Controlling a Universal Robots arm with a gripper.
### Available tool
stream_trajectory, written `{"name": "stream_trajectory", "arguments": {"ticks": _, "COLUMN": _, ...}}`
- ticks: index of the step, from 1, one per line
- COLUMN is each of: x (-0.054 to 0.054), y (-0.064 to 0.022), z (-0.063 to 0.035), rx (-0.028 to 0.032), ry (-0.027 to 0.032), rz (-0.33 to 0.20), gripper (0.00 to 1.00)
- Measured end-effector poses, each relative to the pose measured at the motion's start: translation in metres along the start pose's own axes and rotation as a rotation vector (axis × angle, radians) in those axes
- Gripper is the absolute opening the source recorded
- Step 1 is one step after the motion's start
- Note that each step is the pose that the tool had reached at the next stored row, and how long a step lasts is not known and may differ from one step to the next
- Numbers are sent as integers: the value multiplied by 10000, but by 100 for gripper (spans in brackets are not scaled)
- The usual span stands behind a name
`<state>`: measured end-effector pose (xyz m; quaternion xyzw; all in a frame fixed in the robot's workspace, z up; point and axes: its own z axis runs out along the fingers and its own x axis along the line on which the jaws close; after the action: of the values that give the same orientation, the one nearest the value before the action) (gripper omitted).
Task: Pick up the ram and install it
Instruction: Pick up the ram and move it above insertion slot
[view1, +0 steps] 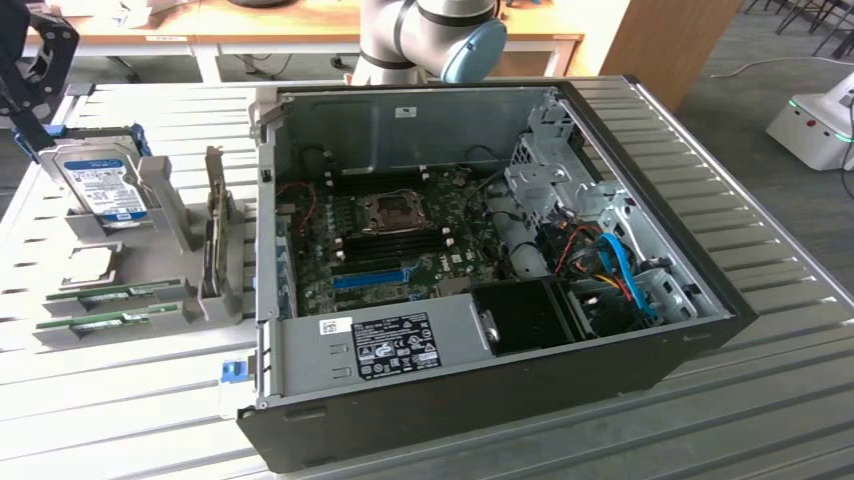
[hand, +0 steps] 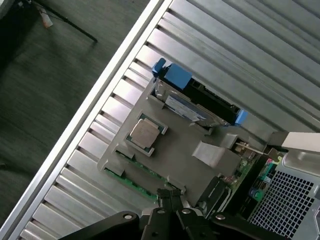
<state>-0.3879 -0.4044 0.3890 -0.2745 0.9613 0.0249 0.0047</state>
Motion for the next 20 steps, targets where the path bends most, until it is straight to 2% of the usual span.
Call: {"name": "stream_trajectory", "arguments": {"ticks": 20, "x": 0, "y": 0, "z": 2, "rx": -57, "ry": 114, "rz": -2513, "gripper": 11}}
